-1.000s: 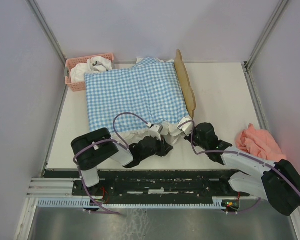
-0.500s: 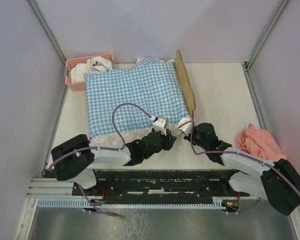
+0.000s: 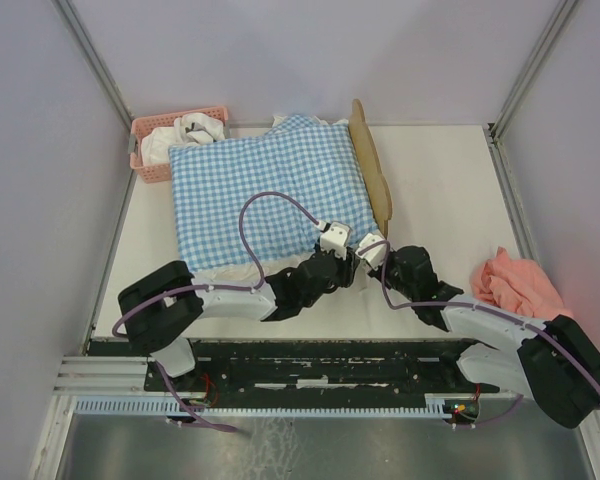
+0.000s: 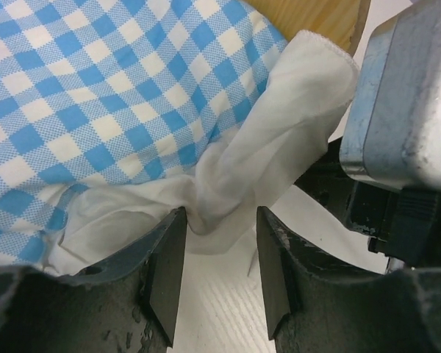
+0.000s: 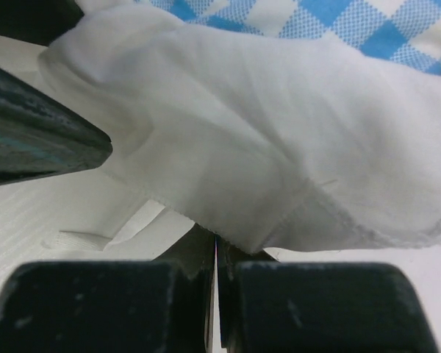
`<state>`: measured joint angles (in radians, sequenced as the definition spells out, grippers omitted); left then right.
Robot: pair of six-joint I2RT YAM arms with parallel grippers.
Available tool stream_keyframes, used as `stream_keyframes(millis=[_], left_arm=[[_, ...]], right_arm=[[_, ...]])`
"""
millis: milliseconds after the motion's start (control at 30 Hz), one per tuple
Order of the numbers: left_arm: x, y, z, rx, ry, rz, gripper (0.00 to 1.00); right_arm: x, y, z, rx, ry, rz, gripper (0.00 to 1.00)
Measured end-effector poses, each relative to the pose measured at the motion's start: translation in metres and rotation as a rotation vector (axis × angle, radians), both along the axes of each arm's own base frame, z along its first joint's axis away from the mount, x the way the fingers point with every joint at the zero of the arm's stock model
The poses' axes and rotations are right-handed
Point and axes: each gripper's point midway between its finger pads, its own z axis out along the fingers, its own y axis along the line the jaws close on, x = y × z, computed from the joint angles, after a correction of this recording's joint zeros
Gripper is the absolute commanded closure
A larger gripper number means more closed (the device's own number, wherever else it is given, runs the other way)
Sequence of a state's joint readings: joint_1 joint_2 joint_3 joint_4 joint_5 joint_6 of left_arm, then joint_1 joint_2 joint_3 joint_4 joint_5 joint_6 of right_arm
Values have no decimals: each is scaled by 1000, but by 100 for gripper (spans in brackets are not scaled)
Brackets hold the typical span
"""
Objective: Set up the pet bed
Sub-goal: Tie the ropes to the bed frame.
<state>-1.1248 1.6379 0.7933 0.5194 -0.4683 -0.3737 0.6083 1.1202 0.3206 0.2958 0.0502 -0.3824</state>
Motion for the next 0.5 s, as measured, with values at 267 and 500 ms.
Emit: stream_keyframes(millis=[267, 500], left_arm=[[8, 1, 2, 12, -7, 6, 97], [17, 7, 17, -51, 6, 10, 97]], right_arm=[[-1, -2, 4, 7, -38, 7, 98], [1, -1, 9, 11, -65, 13, 98]])
